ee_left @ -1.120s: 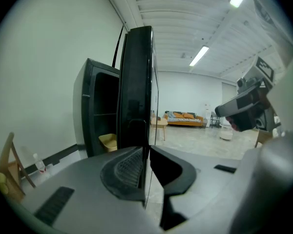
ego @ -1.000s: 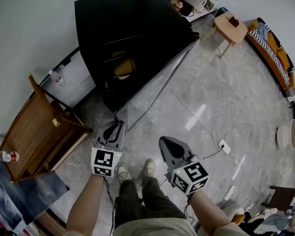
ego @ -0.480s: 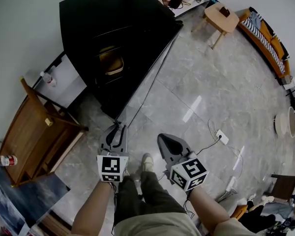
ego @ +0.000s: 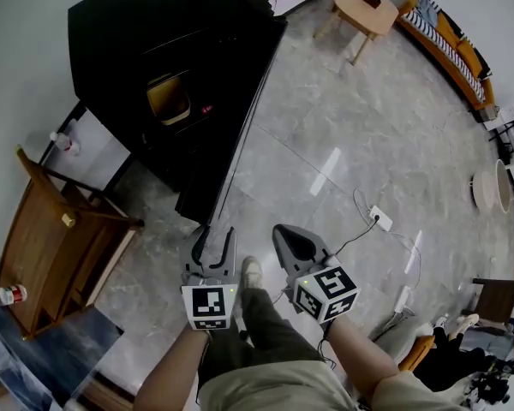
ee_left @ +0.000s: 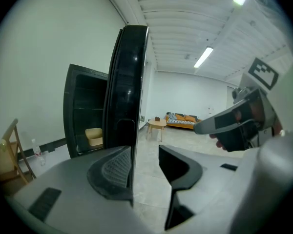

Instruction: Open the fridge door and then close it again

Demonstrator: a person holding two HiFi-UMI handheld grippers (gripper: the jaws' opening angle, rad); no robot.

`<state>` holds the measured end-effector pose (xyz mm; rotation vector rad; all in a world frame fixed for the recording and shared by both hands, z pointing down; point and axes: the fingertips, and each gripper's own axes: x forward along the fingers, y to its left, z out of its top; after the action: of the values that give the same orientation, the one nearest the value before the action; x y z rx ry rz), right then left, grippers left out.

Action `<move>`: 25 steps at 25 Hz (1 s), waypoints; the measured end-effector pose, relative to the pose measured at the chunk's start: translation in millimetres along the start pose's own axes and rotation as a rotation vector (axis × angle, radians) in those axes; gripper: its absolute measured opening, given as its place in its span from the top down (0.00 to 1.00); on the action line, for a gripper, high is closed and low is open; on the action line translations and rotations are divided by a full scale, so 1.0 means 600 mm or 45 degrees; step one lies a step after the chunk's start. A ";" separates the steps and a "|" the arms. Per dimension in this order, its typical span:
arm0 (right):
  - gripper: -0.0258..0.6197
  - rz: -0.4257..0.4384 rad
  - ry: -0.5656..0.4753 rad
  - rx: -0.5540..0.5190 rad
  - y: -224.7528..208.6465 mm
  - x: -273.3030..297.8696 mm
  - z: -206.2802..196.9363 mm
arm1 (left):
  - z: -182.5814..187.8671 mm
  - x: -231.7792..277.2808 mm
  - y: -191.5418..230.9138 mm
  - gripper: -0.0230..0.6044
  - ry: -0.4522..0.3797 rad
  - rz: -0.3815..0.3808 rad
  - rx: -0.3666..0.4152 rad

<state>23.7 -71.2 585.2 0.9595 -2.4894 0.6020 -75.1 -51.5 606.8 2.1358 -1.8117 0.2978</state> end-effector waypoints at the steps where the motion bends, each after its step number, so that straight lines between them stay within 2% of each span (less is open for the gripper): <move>1: 0.97 -0.015 0.001 0.008 -0.010 -0.002 -0.002 | -0.001 0.002 -0.010 0.71 0.002 -0.012 0.008; 9: 0.96 -0.127 -0.010 0.058 -0.074 -0.039 -0.028 | -0.007 0.016 -0.094 0.65 0.010 -0.018 0.026; 19: 0.97 -0.281 -0.033 0.158 -0.178 -0.132 -0.070 | -0.008 0.051 -0.213 0.57 0.051 0.029 -0.022; 25: 0.97 -0.354 -0.058 0.211 -0.239 -0.190 -0.091 | -0.003 0.080 -0.295 0.54 0.074 -0.029 -0.057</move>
<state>213.3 -78.8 607.3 1.3672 -2.3134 0.7075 107.3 -69.6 606.1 2.0944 -1.7441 0.3076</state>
